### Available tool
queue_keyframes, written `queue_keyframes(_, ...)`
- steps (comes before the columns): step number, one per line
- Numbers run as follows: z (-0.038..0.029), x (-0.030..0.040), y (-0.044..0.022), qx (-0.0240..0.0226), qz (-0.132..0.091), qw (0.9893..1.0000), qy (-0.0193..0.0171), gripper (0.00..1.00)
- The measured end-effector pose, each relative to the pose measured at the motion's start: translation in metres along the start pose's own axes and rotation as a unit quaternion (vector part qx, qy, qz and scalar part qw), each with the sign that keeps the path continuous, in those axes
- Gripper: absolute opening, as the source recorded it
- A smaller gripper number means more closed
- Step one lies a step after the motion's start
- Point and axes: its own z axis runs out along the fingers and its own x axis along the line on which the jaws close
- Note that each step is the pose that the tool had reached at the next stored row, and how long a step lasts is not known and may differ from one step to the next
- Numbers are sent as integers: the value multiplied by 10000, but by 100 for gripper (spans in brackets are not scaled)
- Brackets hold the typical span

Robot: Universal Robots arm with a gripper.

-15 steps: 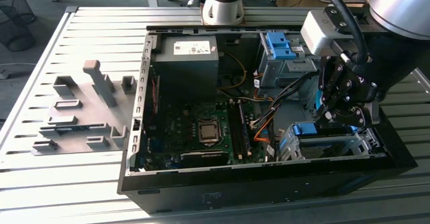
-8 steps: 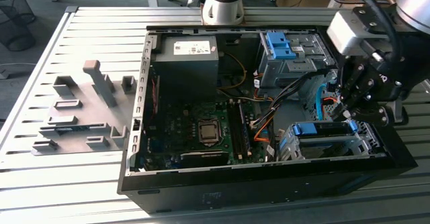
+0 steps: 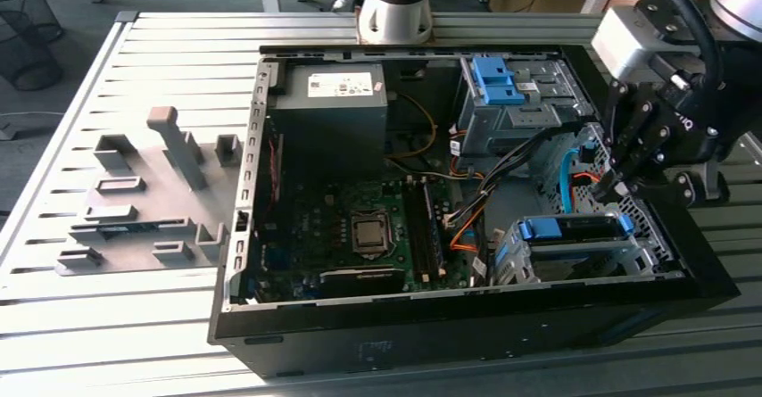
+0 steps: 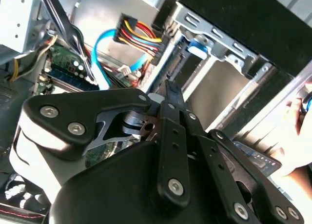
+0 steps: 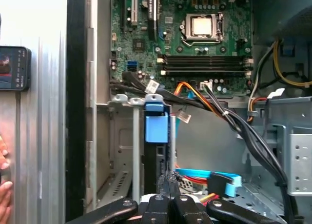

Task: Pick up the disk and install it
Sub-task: 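Insert the first disk wire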

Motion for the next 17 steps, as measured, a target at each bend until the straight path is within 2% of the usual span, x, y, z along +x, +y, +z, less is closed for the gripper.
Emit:
queue_keyframes(3, -1, -51, -41, -20, 0, 10000, 1, 11)
queue_keyframes(7, 5, -89, -134, -61, -1, 10000, -2, 11)
queue_keyframes(8, 8, -98, -151, -68, -1, 10000, -1, 18)
queue_keyframes(15, 27, -135, -184, -71, -118, 9999, 1, 18)
queue_keyframes(16, 29, -145, -188, -71, -124, 9999, 1, 25)
queue_keyframes(17, 32, -157, -193, -72, -128, 9999, 2, 25)
